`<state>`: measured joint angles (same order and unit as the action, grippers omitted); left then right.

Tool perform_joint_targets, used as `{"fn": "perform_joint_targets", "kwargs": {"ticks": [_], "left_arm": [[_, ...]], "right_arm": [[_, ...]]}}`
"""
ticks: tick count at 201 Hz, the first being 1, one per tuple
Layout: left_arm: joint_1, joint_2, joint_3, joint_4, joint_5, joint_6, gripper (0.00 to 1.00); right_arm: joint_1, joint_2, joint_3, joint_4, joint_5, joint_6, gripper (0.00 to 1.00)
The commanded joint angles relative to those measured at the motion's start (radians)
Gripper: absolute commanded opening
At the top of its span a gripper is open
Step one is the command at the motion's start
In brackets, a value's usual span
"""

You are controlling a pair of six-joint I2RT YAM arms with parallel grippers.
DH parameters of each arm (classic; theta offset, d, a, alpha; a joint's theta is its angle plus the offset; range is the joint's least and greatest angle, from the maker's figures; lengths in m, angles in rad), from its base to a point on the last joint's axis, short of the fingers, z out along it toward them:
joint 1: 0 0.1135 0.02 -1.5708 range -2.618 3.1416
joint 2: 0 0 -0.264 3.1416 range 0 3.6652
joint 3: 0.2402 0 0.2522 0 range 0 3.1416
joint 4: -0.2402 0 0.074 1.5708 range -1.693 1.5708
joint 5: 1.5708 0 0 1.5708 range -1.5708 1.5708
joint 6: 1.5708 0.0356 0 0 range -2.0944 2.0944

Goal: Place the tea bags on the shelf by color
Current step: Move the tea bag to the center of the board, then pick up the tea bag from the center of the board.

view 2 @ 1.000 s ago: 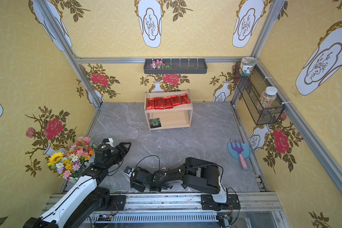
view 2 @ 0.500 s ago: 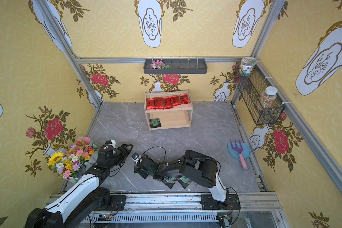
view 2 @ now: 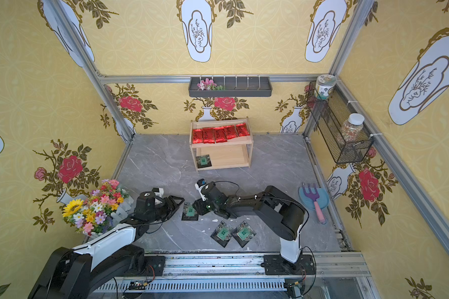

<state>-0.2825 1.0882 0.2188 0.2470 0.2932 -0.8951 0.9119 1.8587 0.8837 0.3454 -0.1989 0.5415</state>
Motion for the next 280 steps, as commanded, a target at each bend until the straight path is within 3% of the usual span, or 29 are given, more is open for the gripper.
{"fn": "perform_joint_targets", "kwargs": {"ticks": [1, 66, 126, 171, 212, 256, 280], "left_arm": [[-0.011, 0.078, 0.03, 0.043, 0.023, 0.051, 0.62], [-0.068, 0.123, 0.013, 0.055, 0.009, 0.045, 0.61], [-0.08, 0.152, -0.048, 0.178, 0.026, 0.006, 0.61], [-0.08, 0.172, -0.062, 0.225, 0.041, -0.007, 0.61], [-0.074, 0.056, -0.04, 0.161, 0.03, -0.002, 0.63], [-0.038, -0.071, -0.047, 0.261, 0.161, -0.039, 0.7], [-0.024, -0.062, -0.062, 0.431, 0.267, -0.086, 0.72]], "right_arm": [[-0.026, 0.014, -0.035, 0.124, -0.173, 0.244, 0.48], [-0.062, 0.047, -0.051, 0.144, -0.21, 0.335, 0.44], [-0.083, 0.14, -0.02, 0.304, -0.333, 0.457, 0.42], [-0.087, 0.187, 0.006, 0.372, -0.371, 0.491, 0.24], [-0.123, 0.157, -0.023, 0.402, -0.406, 0.473, 0.1], [-0.209, 0.083, -0.059, 0.527, -0.613, 0.439, 0.06], [-0.226, 0.057, -0.024, 0.503, -0.729, 0.428, 0.06]]}}
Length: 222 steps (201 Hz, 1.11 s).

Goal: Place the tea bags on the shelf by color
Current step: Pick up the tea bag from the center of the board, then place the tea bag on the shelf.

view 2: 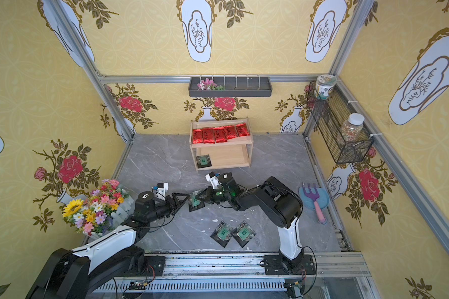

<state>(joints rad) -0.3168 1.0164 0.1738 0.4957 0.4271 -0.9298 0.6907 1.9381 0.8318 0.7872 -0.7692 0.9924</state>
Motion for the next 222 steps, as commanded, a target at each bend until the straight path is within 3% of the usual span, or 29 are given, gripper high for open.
{"fn": "perform_joint_targets", "kwargs": {"ticks": [1, 35, 63, 126, 183, 222], "left_arm": [[0.01, 0.012, -0.017, 0.186, 0.137, -0.054, 0.72], [0.01, 0.126, -0.013, 0.441, 0.246, -0.141, 0.71], [0.01, 0.175, -0.02, 0.516, 0.267, -0.157, 0.57], [0.01, 0.169, -0.023, 0.469, 0.243, -0.129, 0.28], [0.016, 0.17, -0.03, 0.464, 0.224, -0.117, 0.16], [0.016, 0.169, -0.031, 0.467, 0.194, -0.12, 0.1]], "right_arm": [[-0.005, -0.023, 0.03, 0.06, -0.162, -0.024, 0.05], [0.006, -0.036, 0.067, 0.022, -0.198, -0.037, 0.06], [0.003, -0.041, 0.073, 0.021, -0.212, -0.03, 0.08], [-0.015, -0.044, 0.087, -0.027, -0.241, -0.051, 0.13], [-0.031, -0.048, 0.105, -0.091, -0.258, -0.091, 0.19], [-0.031, -0.065, 0.093, -0.054, -0.199, -0.038, 0.3]]}}
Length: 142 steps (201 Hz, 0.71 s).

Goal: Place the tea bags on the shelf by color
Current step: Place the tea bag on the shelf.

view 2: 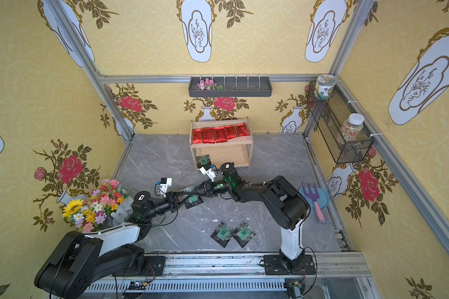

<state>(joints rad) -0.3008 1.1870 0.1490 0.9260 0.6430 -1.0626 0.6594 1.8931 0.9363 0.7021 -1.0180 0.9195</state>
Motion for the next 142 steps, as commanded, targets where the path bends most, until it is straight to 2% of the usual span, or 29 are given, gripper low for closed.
{"fn": "perform_joint_targets", "kwargs": {"ticks": [1, 10, 25, 36, 62, 79, 100, 142], "left_arm": [[0.0, -0.001, -0.007, 0.036, -0.025, 0.011, 0.1], [0.0, 0.0, -0.01, 0.045, -0.045, 0.002, 0.09], [0.0, 0.01, -0.015, 0.081, -0.086, -0.026, 0.09], [0.0, 0.029, -0.02, 0.131, -0.121, -0.053, 0.09], [-0.013, 0.094, -0.03, 0.293, -0.19, -0.139, 0.1], [-0.027, 0.138, -0.015, 0.358, -0.211, -0.171, 0.1], [-0.04, 0.188, 0.005, 0.425, -0.224, -0.194, 0.1], [-0.04, 0.257, 0.0, 0.547, -0.242, -0.224, 0.1]], "right_arm": [[0.0, -0.021, -0.013, 0.035, 0.054, 0.042, 0.31], [0.0, -0.025, -0.036, 0.105, 0.105, 0.116, 0.39], [0.003, -0.037, -0.113, 0.3, 0.228, 0.285, 0.41], [0.014, -0.04, -0.173, 0.43, 0.327, 0.392, 0.48], [0.068, -0.001, -0.276, 0.665, 0.528, 0.567, 0.5], [0.107, 0.059, -0.284, 0.787, 0.591, 0.636, 0.51], [0.145, 0.068, -0.275, 0.787, 0.621, 0.639, 0.52], [0.134, 0.024, -0.309, 0.787, 0.645, 0.639, 0.49]]}}
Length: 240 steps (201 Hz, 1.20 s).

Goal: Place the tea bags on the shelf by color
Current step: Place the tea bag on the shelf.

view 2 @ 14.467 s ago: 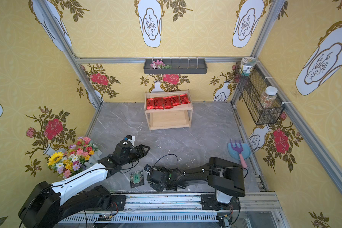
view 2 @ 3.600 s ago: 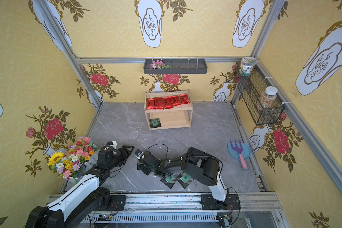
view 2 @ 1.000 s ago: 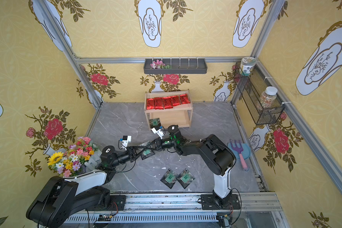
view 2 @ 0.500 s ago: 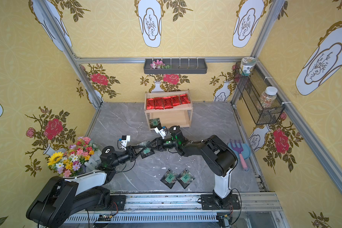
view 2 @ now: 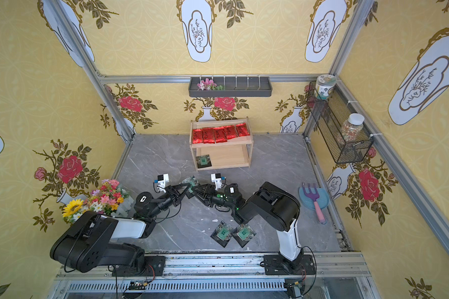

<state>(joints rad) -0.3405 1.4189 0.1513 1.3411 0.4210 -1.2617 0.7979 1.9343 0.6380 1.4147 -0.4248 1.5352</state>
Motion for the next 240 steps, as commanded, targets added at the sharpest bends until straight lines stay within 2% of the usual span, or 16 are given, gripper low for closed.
{"fn": "perform_joint_targets", "kwargs": {"ticks": [1, 37, 98, 131, 154, 175, 190, 240], "left_arm": [[0.0, 0.025, -0.003, 0.133, -0.021, -0.026, 0.1], [0.0, 0.034, 0.002, 0.152, -0.026, -0.033, 0.11], [0.0, 0.024, -0.008, 0.151, -0.034, -0.028, 0.13], [-0.003, 0.015, -0.006, 0.151, -0.032, -0.027, 0.19], [-0.002, -0.015, -0.016, 0.137, -0.036, -0.019, 0.29], [-0.002, -0.063, -0.019, 0.078, -0.038, 0.008, 0.45], [-0.002, -0.111, -0.017, 0.018, -0.044, 0.037, 0.51], [-0.002, -0.304, 0.031, -0.341, -0.075, 0.18, 0.58]], "right_arm": [[-0.003, -0.016, -0.011, 0.075, 0.053, 0.022, 0.49], [0.004, -0.015, -0.007, 0.075, 0.063, 0.024, 0.41], [0.009, -0.024, 0.013, 0.075, 0.072, 0.026, 0.21], [0.006, -0.03, 0.009, 0.075, 0.075, 0.03, 0.1], [-0.002, -0.031, 0.009, 0.075, 0.074, 0.033, 0.06], [-0.016, -0.028, 0.007, 0.075, 0.074, 0.032, 0.03], [-0.045, -0.026, -0.003, 0.075, 0.073, 0.027, 0.03], [-0.167, -0.022, 0.001, 0.024, 0.119, -0.097, 0.01]]}}
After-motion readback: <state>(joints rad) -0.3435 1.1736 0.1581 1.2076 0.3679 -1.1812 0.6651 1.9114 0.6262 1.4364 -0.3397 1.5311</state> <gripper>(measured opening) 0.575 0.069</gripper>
